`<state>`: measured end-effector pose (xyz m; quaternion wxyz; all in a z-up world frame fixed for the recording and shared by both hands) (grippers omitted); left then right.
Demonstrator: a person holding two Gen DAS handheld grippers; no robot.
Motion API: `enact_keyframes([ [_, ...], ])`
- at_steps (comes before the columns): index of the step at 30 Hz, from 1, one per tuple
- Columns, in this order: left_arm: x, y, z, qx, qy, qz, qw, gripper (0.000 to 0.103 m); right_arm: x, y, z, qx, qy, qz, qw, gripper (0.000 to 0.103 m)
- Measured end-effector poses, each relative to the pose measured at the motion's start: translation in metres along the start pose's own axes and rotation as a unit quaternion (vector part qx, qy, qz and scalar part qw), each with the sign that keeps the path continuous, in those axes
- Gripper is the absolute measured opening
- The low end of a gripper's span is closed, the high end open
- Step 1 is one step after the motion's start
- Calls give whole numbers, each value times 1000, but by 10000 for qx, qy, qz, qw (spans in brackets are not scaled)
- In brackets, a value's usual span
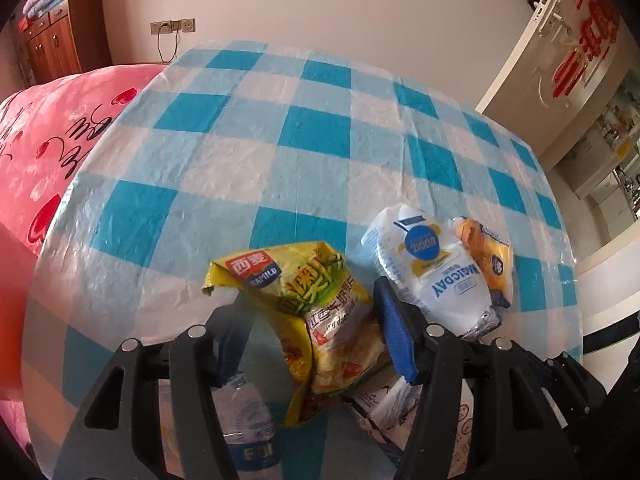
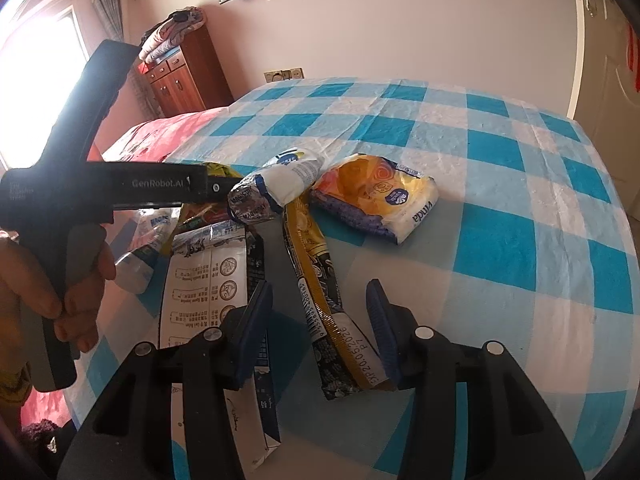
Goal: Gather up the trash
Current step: 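Grasp the gold snack bar with the right tool while the left tool grasps the yellow chip bag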
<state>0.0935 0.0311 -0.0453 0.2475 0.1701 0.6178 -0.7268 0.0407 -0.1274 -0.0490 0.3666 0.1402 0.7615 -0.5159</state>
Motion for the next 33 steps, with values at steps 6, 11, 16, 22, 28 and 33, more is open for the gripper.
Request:
enact_keyframes([
  [6, 2, -3, -2, 74, -144, 88, 9998, 44, 1, 2, -4, -63, -54, -44, 10000, 28],
  [11, 3, -10, -3, 119, -146, 188, 9996, 39, 2, 1, -9, -107, -159, -14, 9998, 21],
  [16, 3, -29, -7, 247, -210, 394, 9987, 38, 0, -5, -4, -77, -41, 132, 9999, 18],
  [22, 3, -61, -14, 475, -248, 652, 9964, 38, 3, -9, -4, -396, 260, 132, 9988, 15],
  [28, 7, -93, -19, 709, -212, 896, 9932, 38, -3, -29, -11, -830, 551, 370, 9943, 14],
  [33, 10, -114, -28, 875, -209, 1028, 9906, 38, -10, -43, -20, -1053, 722, 491, 9906, 14],
])
Point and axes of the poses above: each gripper's, at about its wrist camera, not at the fingertips, and y roughly the way its jaws point, z to its right, x to its underside, the point moved 6 cm from there along y, roughly the way its jaws point, and after that the axes turned 4 degrees about z, right-handed, at the moved point
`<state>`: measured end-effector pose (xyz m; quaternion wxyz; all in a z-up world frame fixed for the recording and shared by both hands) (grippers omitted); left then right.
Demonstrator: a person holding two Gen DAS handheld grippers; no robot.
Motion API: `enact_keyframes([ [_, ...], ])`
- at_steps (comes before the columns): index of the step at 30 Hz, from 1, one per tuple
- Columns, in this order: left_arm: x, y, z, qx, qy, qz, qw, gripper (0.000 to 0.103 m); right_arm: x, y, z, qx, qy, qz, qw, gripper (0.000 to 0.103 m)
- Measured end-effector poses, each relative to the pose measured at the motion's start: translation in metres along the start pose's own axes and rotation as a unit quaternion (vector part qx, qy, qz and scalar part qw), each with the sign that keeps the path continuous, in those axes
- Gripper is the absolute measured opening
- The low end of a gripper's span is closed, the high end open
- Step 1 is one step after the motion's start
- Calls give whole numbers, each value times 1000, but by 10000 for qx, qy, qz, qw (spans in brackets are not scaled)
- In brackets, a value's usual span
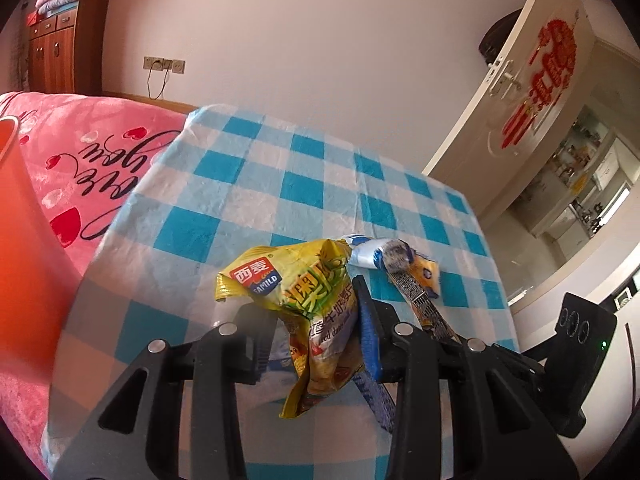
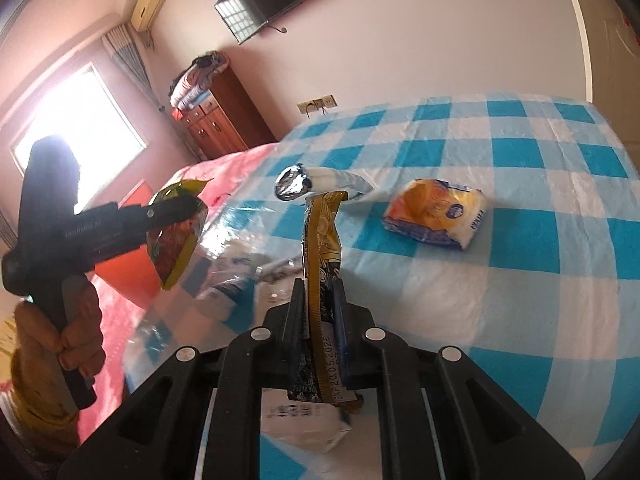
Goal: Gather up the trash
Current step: 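Grasp the gold snack bar with the right tool while the left tool grasps the yellow chip bag, then carry both items to the orange bucket and open both tools to drop them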
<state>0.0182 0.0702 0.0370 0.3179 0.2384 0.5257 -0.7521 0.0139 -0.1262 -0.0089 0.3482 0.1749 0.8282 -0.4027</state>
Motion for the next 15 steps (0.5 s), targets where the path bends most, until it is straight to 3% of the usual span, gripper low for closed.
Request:
enact_keyframes([
  [15, 1, -46, -25, 325, 12, 278, 9991, 38, -15, -11, -23, -850, 1203, 172, 9889, 14],
])
Point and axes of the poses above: each gripper's, at about its wrist camera, not at the fingertips, and y roughly the way its jaws point, z to its right, x to its underside, the point moved 6 cm from there along y, roughly the way its jaws point, and after that the axes turned 4 degrees about z, right-handed, at the moved point
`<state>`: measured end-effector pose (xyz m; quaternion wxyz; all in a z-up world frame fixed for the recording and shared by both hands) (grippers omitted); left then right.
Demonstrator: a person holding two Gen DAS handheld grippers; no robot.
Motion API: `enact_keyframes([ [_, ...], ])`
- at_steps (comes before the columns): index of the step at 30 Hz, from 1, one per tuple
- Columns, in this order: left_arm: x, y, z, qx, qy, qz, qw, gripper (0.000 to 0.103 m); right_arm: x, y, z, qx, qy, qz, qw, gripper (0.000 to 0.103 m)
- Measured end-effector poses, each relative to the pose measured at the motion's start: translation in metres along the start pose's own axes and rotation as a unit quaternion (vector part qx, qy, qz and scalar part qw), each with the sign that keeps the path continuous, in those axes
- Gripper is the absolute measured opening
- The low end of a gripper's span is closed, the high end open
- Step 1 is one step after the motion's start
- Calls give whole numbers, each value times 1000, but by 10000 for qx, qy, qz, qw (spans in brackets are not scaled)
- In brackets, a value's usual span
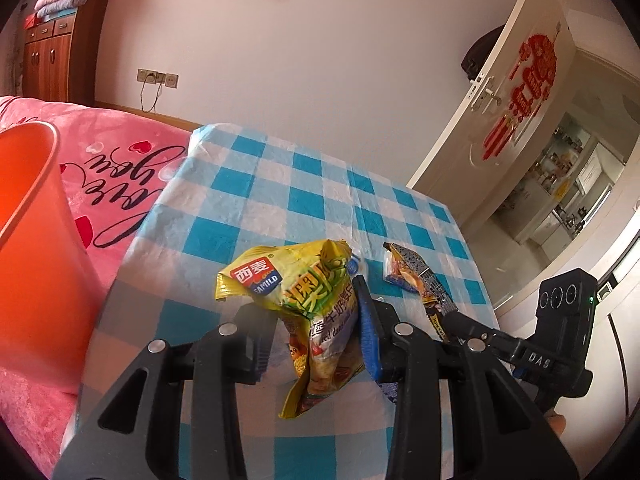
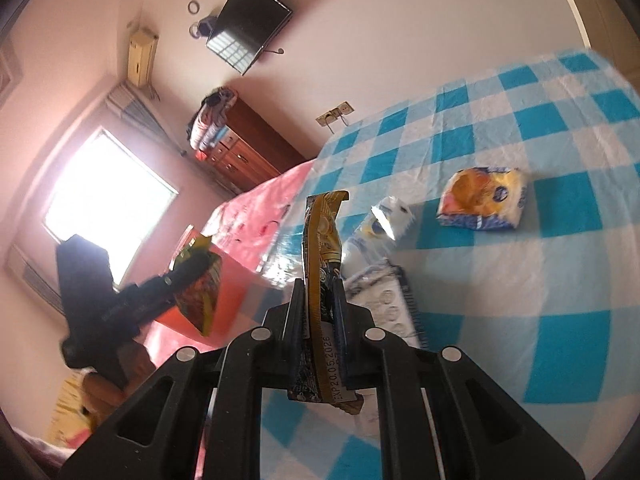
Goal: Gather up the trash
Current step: 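Carry both items to the orange bucket and open both tools to drop them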
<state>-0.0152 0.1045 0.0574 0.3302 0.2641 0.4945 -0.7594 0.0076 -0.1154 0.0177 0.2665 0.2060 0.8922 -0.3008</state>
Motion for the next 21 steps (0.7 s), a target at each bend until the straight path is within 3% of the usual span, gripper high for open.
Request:
enact_keyframes([
  [6, -4, -17, -14, 96, -49, 154, 9998, 38, 1, 8, -21, -354, 336, -113, 9987, 14],
  [12, -17, -46, -29, 83, -104, 462, 9988, 38, -1, 27, -65, -715, 283, -307, 9966, 14],
  [21, -48, -113, -84, -399, -393, 1219, 9910, 38, -10, 81, -159, -1236, -178, -795, 9890, 15],
])
Point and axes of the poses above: each gripper's, at about its wrist camera, not at the fingertips, and y roughly the way its jaws point, z to its right, x to its underside, the point moved 6 cm from there along y, roughly the way its jaws point, and after that the axes turned 4 degrees about z, right-handed, at the moved point
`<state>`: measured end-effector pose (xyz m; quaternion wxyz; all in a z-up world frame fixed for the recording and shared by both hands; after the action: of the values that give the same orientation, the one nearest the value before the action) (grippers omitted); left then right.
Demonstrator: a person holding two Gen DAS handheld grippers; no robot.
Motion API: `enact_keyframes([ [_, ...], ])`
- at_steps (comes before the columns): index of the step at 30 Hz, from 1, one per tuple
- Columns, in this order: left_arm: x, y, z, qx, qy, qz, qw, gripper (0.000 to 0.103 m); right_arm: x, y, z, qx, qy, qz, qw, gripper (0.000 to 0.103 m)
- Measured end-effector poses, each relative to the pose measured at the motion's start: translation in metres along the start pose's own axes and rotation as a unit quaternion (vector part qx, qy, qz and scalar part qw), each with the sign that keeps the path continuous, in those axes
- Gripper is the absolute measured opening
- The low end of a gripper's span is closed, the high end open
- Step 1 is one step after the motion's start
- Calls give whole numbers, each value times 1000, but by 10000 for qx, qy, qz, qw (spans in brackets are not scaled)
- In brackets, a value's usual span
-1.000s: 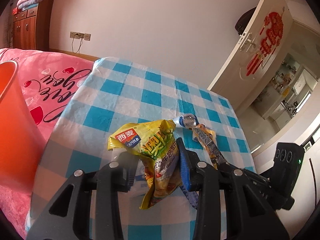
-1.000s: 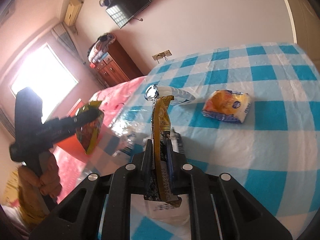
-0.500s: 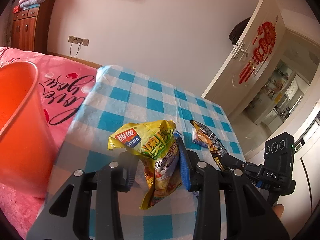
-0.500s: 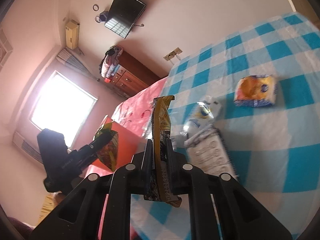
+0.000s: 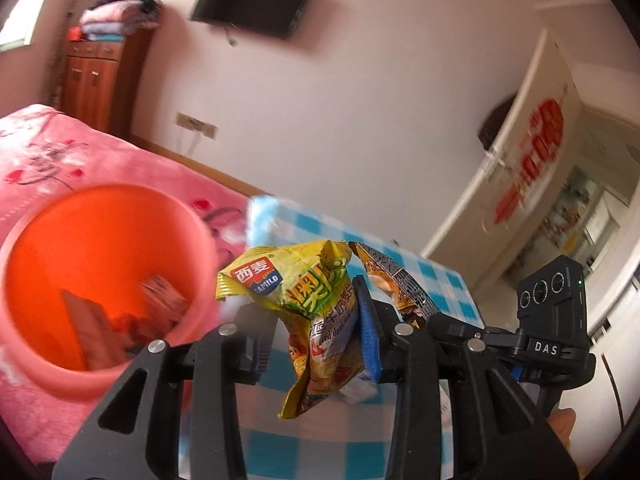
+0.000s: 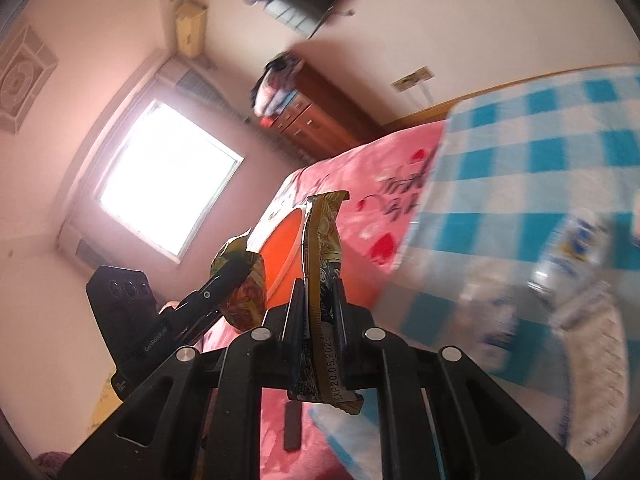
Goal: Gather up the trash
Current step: 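Carry both items to the orange bucket and open both tools to drop them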
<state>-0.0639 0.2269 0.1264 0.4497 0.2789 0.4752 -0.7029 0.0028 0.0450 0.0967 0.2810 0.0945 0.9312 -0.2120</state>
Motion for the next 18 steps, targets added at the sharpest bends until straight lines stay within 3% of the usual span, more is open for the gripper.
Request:
enact_keyframes([
  [9, -32, -35, -82, -827, -463, 522, 9941, 38, -8, 86, -66, -615, -74, -677, 9958, 15],
  [16, -30, -26, -118, -1096, -723, 414, 9905, 39, -15, 146, -88, -726, 21, -980, 9925, 17],
  [18, -27, -23, -128, -1176, -786, 361, 9893, 48, -14, 154, -87, -633, 4, -1010, 9929, 19],
])
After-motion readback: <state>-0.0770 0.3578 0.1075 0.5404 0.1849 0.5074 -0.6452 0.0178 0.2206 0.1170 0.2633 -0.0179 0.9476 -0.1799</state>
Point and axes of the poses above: each gripper's, at about its wrist camera, not at the fingertips, and y roughly the way its jaws point, z to its right, x to its underside, the point moved 6 cm from there along y, roughly the way its jaws point, and after that the axes turned 4 degrees about z, right-handed, at the moved point
